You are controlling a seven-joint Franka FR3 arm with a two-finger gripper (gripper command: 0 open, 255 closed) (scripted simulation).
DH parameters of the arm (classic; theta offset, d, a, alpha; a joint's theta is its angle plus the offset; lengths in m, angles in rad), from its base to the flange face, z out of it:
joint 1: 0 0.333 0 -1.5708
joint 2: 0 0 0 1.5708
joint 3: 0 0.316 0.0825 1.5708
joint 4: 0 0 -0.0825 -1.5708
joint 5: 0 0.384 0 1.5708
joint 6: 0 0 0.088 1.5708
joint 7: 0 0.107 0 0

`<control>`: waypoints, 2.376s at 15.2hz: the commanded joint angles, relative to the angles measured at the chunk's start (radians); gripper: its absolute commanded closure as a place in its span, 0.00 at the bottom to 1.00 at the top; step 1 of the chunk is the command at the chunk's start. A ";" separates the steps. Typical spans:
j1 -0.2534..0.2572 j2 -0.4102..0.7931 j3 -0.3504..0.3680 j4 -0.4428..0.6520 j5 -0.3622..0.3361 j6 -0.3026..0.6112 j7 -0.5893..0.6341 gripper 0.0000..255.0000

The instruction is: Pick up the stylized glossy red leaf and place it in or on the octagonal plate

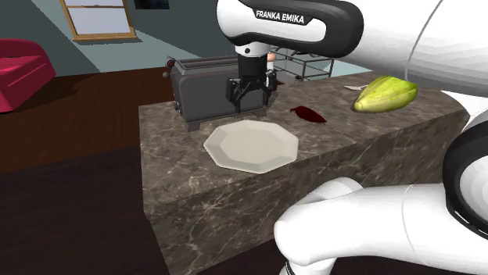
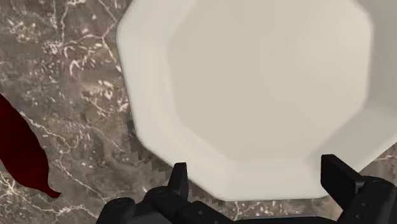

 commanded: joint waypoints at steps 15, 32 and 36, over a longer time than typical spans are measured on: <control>-0.031 0.486 -0.279 0.336 -0.179 -0.119 -0.470 0.00; -0.060 0.640 -0.357 0.351 -0.227 -0.049 -0.611 0.00; -0.060 0.640 -0.357 0.352 -0.227 -0.049 -0.611 1.00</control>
